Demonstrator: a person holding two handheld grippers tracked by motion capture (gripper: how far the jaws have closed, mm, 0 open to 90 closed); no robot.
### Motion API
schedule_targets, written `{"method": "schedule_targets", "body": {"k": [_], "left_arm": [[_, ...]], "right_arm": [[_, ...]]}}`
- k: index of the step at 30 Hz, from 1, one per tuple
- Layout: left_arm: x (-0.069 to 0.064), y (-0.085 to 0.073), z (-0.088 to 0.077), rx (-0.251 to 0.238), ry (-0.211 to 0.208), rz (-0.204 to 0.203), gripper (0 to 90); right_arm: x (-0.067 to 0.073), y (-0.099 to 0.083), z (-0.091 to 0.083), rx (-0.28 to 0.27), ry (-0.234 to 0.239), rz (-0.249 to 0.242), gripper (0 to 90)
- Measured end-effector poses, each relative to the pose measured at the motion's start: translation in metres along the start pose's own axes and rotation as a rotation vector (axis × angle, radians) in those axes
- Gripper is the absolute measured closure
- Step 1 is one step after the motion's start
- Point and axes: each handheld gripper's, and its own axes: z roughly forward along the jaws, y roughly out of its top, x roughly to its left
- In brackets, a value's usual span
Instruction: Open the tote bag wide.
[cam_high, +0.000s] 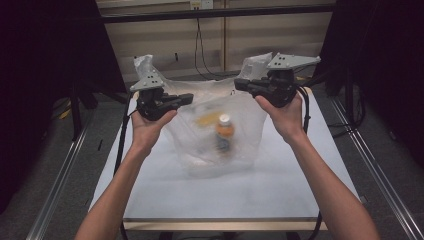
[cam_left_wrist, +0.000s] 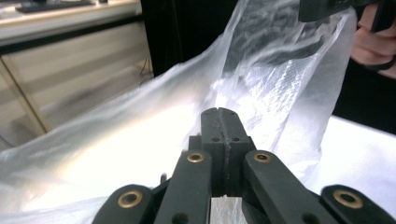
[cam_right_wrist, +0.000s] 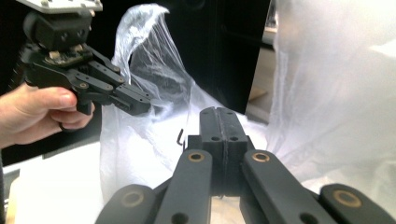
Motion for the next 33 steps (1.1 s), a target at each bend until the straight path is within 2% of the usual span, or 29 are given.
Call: {"method": "schedule_targets", "body": {"k": [1,4,6,7,8,10,13,16,18,26,33], "left_arm": [[0.0,-0.001,0.002,0.015,0.001,0.009,90.0],[-0.001,-0.006,0.007,0.027,-0.017,0.007,90.0],[-0.001,-0.011,0.012,0.049,-0.01,0.006,90.0],[-0.001,-0.014,0.015,0.059,-0.016,0.008,90.0],[-0.001,-0.017,0.018,0.071,-0.016,0.006,90.0],[-0.001,-0.021,0.024,0.09,-0.02,0.012,90.0],[0.001,-0.029,0.038,0.133,-0.026,0.022,90.0],[0.001,-0.032,0.043,0.14,-0.039,0.017,90.0],[-0.001,-0.037,0.052,0.174,-0.039,0.031,90.0],[-0.003,-0.047,0.067,0.224,-0.067,0.026,90.0],[-0.007,-0.067,0.075,0.244,-0.087,0.015,90.0]], "right_arm": [[0.0,-0.003,0.002,0.012,-0.001,0.001,90.0],[-0.001,-0.013,0.007,0.029,0.005,0.01,90.0],[-0.003,-0.024,0.01,0.046,0.008,0.022,90.0],[-0.003,-0.024,0.01,0.046,0.008,0.022,90.0],[-0.004,-0.032,0.013,0.062,0.007,0.032,90.0],[-0.004,-0.035,0.014,0.065,0.009,0.035,90.0],[-0.003,-0.042,0.025,0.099,0.013,0.032,90.0],[-0.004,-0.047,0.03,0.113,0.016,0.039,90.0],[-0.008,-0.06,0.035,0.128,0.015,0.06,90.0],[-0.012,-0.084,0.039,0.175,0.009,0.083,90.0],[-0.011,-0.109,0.038,0.189,0.022,0.105,90.0]]}}
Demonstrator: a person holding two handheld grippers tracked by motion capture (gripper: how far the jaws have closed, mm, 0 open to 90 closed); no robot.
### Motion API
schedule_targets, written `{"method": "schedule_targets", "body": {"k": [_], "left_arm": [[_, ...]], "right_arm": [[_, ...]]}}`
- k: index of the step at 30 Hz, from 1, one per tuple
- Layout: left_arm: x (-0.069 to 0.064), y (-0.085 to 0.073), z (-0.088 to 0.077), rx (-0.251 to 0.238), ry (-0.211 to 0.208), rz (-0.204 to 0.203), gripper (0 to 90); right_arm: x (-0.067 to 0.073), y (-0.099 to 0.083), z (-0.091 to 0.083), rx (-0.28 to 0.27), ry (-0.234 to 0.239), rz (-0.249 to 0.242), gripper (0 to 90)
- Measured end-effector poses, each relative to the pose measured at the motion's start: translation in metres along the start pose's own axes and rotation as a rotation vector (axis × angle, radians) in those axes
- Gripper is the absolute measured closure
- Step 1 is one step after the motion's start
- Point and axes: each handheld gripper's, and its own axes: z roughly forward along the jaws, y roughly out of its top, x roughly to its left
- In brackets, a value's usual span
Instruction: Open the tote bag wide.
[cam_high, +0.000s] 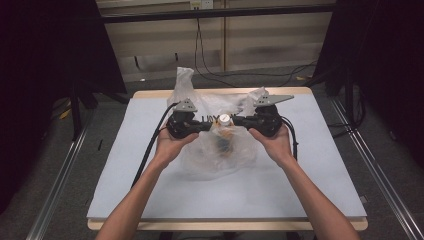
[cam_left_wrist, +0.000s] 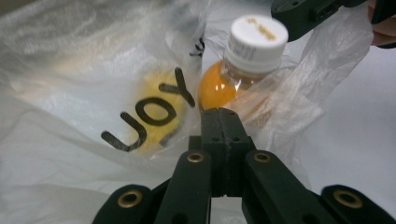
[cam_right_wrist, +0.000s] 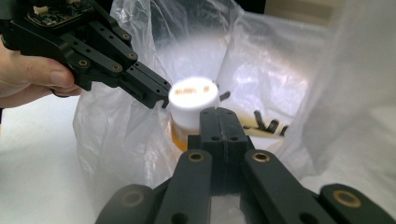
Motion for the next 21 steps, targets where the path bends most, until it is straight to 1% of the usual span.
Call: {"method": "schedule_targets", "body": {"k": [3,4,6,7,8,9,10,11,14,15,16,18,19,20,21], "left_arm": [[-0.001,-0.007,0.004,-0.003,-0.019,-0.013,90.0],[-0.002,-0.009,0.008,0.012,-0.022,-0.001,90.0],[-0.002,-0.011,0.009,0.007,-0.028,-0.003,90.0],[-0.003,-0.013,0.011,0.017,-0.023,-0.002,90.0],[-0.004,-0.016,0.013,0.021,-0.03,-0.007,90.0],[-0.004,-0.018,0.015,0.019,-0.034,-0.003,90.0],[-0.005,-0.02,0.018,0.041,-0.03,-0.005,90.0],[-0.005,-0.023,0.021,0.04,-0.033,-0.006,90.0],[-0.005,-0.028,0.027,0.05,-0.041,-0.024,90.0],[-0.005,-0.032,0.031,0.068,-0.04,-0.019,90.0],[-0.005,-0.032,0.031,0.068,-0.04,-0.019,90.0],[-0.004,-0.035,0.035,0.09,-0.046,-0.021,90.0],[-0.003,-0.037,0.037,0.105,-0.043,-0.02,90.0],[-0.002,-0.039,0.039,0.116,-0.04,-0.02,90.0],[-0.001,-0.041,0.039,0.128,-0.04,-0.02,90.0]], "right_arm": [[-0.003,-0.01,0.002,0.005,-0.003,0.019,90.0],[-0.005,-0.016,0.005,0.009,0.005,0.027,90.0],[-0.006,-0.019,0.006,0.01,0.009,0.03,90.0],[-0.006,-0.021,0.007,0.014,0.011,0.032,90.0],[-0.006,-0.025,0.008,0.019,0.007,0.031,90.0],[-0.007,-0.028,0.008,0.023,0.01,0.036,90.0],[-0.008,-0.03,0.008,0.031,0.009,0.038,90.0],[-0.01,-0.036,0.009,0.053,0.004,0.042,90.0],[-0.011,-0.041,0.012,0.068,0.004,0.042,90.0],[-0.012,-0.046,0.017,0.09,0.01,0.039,90.0],[-0.012,-0.046,0.017,0.09,0.01,0.039,90.0],[-0.012,-0.05,0.021,0.105,0.013,0.043,90.0],[-0.014,-0.054,0.027,0.125,0.016,0.046,90.0],[-0.014,-0.054,0.027,0.125,0.016,0.046,90.0],[-0.015,-0.057,0.029,0.136,0.018,0.049,90.0]]}}
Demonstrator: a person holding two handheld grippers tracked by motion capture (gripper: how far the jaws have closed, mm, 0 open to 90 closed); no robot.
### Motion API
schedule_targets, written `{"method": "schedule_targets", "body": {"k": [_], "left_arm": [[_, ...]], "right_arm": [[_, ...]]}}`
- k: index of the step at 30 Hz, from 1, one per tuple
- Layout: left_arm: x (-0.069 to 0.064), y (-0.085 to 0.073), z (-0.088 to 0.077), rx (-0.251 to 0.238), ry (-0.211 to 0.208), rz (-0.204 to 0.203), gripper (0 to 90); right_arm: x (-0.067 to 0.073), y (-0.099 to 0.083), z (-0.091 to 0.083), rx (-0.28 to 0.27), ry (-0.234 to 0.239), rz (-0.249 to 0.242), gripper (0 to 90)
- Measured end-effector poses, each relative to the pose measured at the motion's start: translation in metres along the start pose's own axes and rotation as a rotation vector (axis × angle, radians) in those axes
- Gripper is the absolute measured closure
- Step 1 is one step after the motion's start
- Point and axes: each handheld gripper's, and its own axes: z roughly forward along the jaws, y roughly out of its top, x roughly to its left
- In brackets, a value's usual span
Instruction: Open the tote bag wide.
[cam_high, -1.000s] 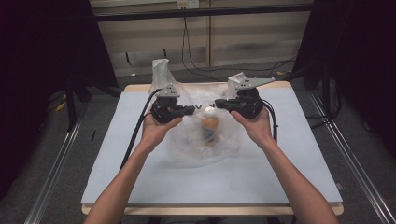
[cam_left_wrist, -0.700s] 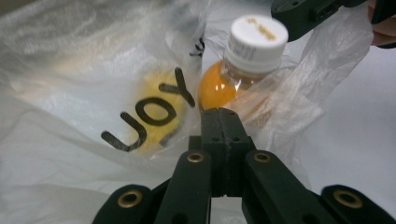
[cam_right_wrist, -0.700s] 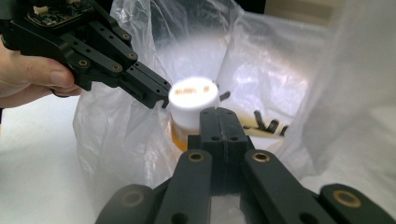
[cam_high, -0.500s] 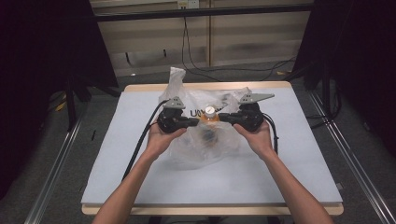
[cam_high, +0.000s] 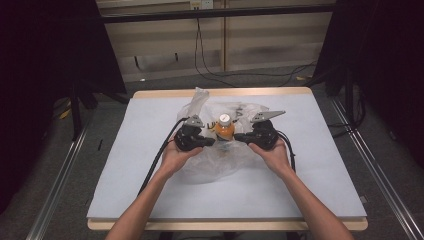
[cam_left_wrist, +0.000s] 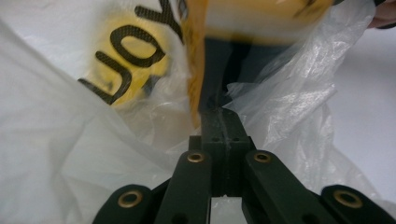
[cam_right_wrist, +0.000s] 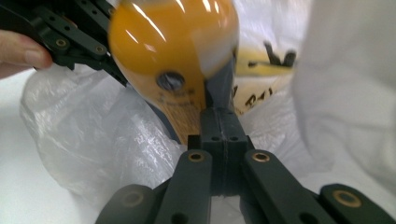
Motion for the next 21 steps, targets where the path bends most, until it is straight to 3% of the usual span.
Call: {"method": "schedule_targets", "body": {"k": [2,4,5,8,9,13,15,17,18,20,21], "left_arm": [[0.002,-0.005,0.003,-0.002,0.02,-0.017,90.0],[0.005,-0.01,0.007,0.01,0.012,-0.036,90.0],[0.007,-0.016,0.011,0.039,0.015,-0.025,90.0],[0.008,-0.021,0.014,0.047,0.017,-0.025,90.0],[0.008,-0.023,0.015,0.054,0.014,-0.04,90.0],[0.009,-0.029,0.017,0.106,0.01,-0.021,90.0],[0.011,-0.033,0.017,0.115,0.014,-0.021,90.0],[0.012,-0.034,0.015,0.114,0.016,-0.045,90.0],[0.014,-0.034,0.014,0.12,0.027,-0.032,90.0],[0.017,-0.036,0.01,0.135,0.053,-0.031,90.0],[0.018,-0.038,0.008,0.129,0.053,-0.05,90.0]], "right_arm": [[-0.004,-0.005,0.006,0.025,0.009,0.006,90.0],[-0.006,-0.01,0.01,0.041,0.014,0.018,90.0],[-0.008,-0.016,0.015,0.06,0.015,0.027,90.0],[-0.009,-0.022,0.019,0.076,0.023,0.036,90.0],[-0.009,-0.025,0.021,0.091,0.022,0.037,90.0],[-0.011,-0.035,0.028,0.165,0.019,0.042,90.0],[-0.012,-0.037,0.028,0.164,0.021,0.039,90.0],[-0.014,-0.038,0.025,0.171,0.029,0.05,90.0],[-0.014,-0.038,0.025,0.171,0.029,0.05,90.0],[-0.014,-0.038,0.022,0.191,0.022,0.031,90.0],[-0.014,-0.037,0.021,0.2,0.019,0.021,90.0]]}}
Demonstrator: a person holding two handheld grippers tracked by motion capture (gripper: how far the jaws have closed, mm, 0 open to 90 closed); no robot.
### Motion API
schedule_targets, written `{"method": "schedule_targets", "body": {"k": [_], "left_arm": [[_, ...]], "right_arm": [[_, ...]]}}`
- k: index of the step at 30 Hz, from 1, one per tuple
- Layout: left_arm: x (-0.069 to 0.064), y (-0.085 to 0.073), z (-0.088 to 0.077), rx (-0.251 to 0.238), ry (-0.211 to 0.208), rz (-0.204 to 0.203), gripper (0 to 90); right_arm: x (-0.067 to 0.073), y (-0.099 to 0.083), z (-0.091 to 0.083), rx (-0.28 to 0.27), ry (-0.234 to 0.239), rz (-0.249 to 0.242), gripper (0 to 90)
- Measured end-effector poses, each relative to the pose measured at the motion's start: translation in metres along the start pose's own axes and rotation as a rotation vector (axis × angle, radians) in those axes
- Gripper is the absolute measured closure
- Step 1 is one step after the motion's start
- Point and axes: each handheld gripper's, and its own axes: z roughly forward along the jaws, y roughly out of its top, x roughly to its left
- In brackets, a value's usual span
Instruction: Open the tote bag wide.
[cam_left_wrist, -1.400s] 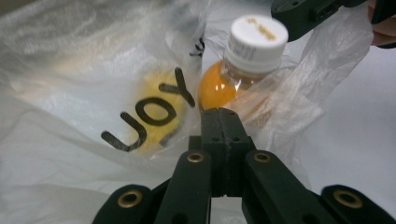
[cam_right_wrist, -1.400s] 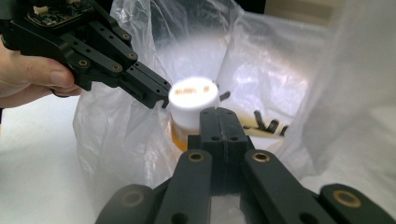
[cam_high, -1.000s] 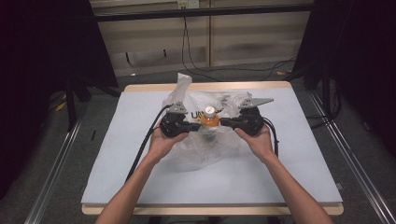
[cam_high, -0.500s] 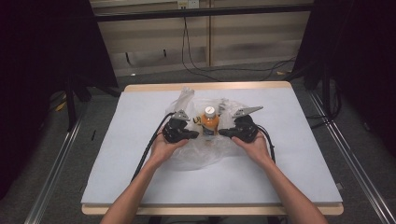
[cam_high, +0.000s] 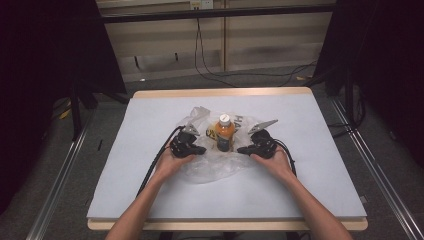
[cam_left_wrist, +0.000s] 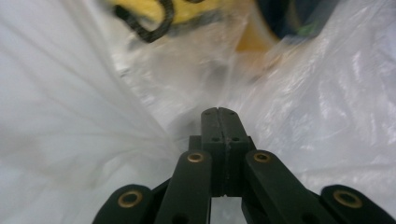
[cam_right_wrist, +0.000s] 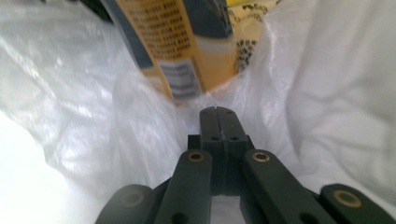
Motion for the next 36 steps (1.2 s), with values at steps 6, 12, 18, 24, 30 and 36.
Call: {"method": "schedule_targets", "body": {"k": [6,12,18,24,30,36], "left_arm": [[0.009,-0.013,-0.012,-0.005,0.031,-0.026,90.0],[0.013,-0.018,-0.019,0.019,0.033,-0.002,90.0],[0.013,-0.025,-0.029,0.062,0.029,0.028,90.0],[0.012,-0.03,-0.032,0.046,0.043,0.01,90.0],[0.011,-0.036,-0.033,-0.054,0.0,-0.041,90.0],[-0.002,-0.028,-0.049,-0.126,-0.011,-0.023,90.0]], "right_arm": [[-0.006,-0.011,-0.016,0.025,-0.002,0.011,90.0],[-0.005,-0.016,-0.024,0.038,-0.018,-0.01,90.0],[-0.004,-0.023,-0.031,0.044,-0.033,-0.024,90.0],[-0.003,-0.024,-0.035,0.055,-0.065,-0.03,90.0],[-0.004,-0.026,-0.038,-0.033,-0.027,0.003,90.0],[0.003,-0.018,-0.058,-0.143,0.016,0.003,90.0]]}}
